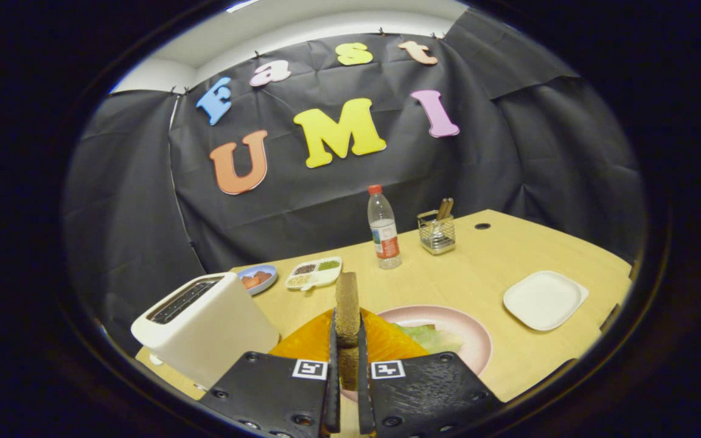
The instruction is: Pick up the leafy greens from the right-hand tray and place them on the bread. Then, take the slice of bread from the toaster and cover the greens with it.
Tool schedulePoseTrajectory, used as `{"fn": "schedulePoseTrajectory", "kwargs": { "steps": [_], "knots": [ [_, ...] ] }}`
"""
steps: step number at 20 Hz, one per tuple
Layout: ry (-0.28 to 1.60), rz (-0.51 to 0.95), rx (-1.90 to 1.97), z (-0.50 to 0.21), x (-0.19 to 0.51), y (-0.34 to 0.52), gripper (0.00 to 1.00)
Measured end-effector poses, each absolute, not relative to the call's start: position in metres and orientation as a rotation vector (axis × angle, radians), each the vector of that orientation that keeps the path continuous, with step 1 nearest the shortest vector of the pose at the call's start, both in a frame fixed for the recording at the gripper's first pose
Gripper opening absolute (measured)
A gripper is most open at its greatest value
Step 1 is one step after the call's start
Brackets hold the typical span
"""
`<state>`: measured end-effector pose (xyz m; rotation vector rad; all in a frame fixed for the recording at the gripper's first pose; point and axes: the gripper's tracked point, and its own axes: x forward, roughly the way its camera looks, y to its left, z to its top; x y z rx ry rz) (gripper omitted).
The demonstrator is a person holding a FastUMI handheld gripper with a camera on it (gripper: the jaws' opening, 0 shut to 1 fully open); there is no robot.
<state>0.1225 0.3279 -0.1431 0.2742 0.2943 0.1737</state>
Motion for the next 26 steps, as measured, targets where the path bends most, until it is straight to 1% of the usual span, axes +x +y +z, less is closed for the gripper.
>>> {"fn": "schedulePoseTrajectory", "kwargs": {
  "steps": [4,6,10,17,22,24,25,26],
  "knots": [
    [0.292,0.145,0.286,-0.150,0.123,0.314,0.11],
    [0.298,0.132,0.291,-0.155,0.123,0.306,0.14],
    [0.328,0.112,0.279,-0.168,0.127,0.289,0.24],
    [0.395,0.107,0.275,-0.188,0.127,0.270,0.57],
    [0.383,0.089,0.257,-0.181,0.128,0.251,0.83],
    [0.337,0.102,0.238,-0.168,0.126,0.246,0.90],
    [0.304,0.114,0.219,-0.159,0.124,0.244,0.91],
    [0.270,0.126,0.197,-0.150,0.120,0.241,0.94]
  ]
}}
